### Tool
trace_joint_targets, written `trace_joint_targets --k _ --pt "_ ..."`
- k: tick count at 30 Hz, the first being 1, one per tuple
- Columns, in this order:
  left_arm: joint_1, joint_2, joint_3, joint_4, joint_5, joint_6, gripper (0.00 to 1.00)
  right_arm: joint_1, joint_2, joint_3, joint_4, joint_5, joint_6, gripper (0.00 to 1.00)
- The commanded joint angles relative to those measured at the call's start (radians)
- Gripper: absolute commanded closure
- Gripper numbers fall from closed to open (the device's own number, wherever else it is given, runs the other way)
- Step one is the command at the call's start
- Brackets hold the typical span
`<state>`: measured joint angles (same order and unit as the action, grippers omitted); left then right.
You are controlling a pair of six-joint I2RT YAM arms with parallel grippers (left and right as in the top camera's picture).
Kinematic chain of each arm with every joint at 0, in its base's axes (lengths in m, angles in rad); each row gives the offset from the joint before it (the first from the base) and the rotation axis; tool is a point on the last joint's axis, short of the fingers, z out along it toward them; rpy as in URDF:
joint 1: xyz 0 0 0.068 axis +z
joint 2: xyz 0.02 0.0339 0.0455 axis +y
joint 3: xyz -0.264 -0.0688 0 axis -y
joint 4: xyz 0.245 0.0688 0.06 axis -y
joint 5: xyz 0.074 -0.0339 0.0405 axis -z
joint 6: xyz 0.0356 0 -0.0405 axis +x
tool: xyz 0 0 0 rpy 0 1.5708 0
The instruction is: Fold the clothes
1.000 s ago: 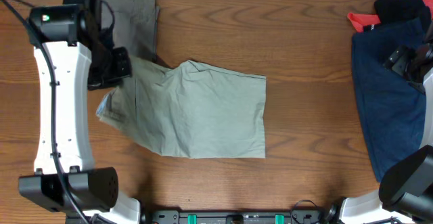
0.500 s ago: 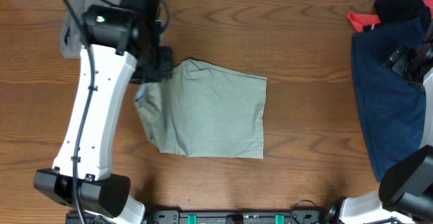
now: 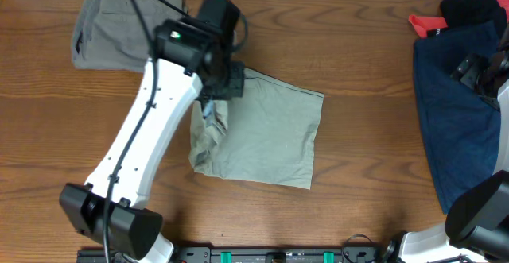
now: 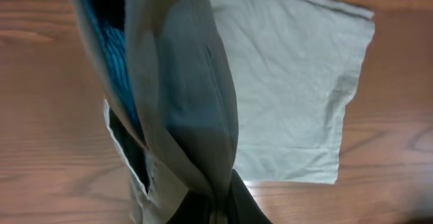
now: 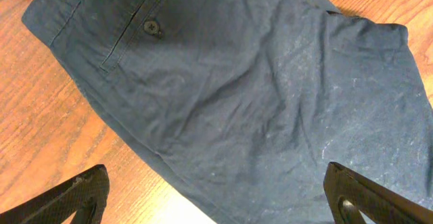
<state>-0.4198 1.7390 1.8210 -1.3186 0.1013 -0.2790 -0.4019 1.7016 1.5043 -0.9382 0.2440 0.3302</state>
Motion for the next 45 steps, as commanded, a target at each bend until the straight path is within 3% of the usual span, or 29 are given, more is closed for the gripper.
trace_joint_targets --k 1,13,21,30,37,40,45 --pt "-0.01 0.006 -0.006 -0.001 -0.022 -0.023 0.94 -0.01 0.006 0.012 0.0 0.014 0.013 0.01" --pt "0.183 -0.002 0.086 -0.238 -0.164 -0.03 0.94 -0.01 0.006 0.012 0.0 0.014 0.013 0.01" --pt "0.243 -0.002 0.236 -0.37 -0.243 -0.03 0.94 -0.01 0.006 0.012 0.0 0.014 0.013 0.01" --pt "0.245 -0.007 0.317 -0.371 -0.265 0.016 0.94 -0.01 0.006 0.012 0.0 0.014 0.013 0.01" --pt "0.249 -0.008 0.318 -0.371 -0.382 0.016 0.94 -0.01 0.006 0.012 0.0 0.014 0.013 0.01" --pt "0.262 -0.007 0.318 -0.371 -0.37 0.015 0.94 -0.01 0.006 0.012 0.0 0.014 0.013 0.01" --pt "0.249 -0.007 0.318 -0.367 -0.215 0.019 0.94 -0.01 0.006 0.012 0.0 0.014 0.013 0.01"
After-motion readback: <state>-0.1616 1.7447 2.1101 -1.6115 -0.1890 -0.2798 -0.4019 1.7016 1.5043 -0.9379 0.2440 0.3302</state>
